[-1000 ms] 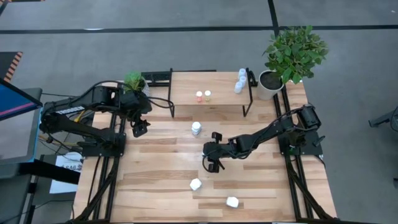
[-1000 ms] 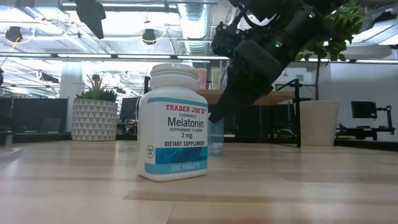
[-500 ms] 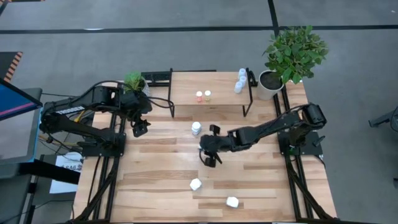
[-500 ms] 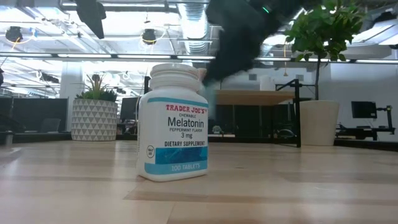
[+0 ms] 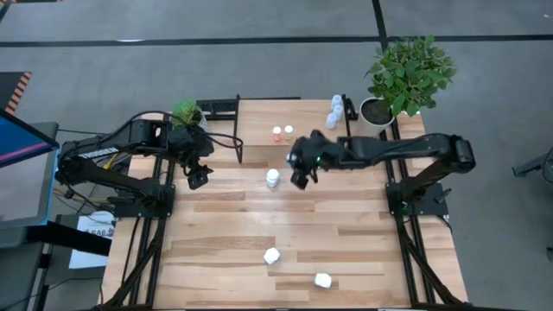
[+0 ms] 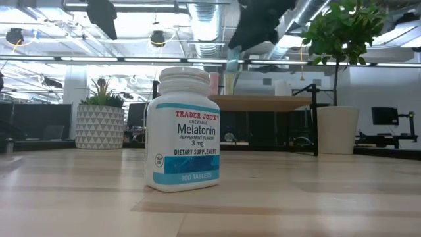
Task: Pick and place medicine bottles onto shelf by color
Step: Put the blue pill on the shelf
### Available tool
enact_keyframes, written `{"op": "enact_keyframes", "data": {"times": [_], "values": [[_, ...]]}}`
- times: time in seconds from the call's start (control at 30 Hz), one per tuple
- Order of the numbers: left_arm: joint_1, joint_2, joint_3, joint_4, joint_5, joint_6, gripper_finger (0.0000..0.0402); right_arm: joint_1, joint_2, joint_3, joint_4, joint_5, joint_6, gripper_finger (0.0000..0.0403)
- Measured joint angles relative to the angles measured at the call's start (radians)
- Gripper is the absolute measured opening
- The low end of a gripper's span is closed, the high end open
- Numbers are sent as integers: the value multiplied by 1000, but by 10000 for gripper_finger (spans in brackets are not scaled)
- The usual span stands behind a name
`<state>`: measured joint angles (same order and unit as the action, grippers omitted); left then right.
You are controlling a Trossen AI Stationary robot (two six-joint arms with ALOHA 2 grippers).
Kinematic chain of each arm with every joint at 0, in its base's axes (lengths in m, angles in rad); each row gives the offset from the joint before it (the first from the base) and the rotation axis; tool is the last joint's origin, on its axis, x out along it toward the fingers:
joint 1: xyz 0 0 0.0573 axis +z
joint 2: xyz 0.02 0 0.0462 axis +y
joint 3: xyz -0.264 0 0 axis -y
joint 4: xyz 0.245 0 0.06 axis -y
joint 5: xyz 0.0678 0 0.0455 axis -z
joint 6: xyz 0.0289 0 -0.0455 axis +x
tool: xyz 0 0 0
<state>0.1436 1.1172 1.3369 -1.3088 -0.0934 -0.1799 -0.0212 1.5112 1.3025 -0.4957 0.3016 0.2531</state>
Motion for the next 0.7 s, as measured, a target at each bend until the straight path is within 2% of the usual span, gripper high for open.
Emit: {"op": "enact_keyframes", "data": {"times": [0.23,0.43,0.7], "values": [[0,0,0,1,-1,0,256,-114,-36,-1,-91,20,0,112],[0,0,0,11,-1,3,256,-202,-14,-2,-84,20,-22,112],[0,0,0,27,-1,18,256,-247,17,2,-39,51,-61,113]]}}
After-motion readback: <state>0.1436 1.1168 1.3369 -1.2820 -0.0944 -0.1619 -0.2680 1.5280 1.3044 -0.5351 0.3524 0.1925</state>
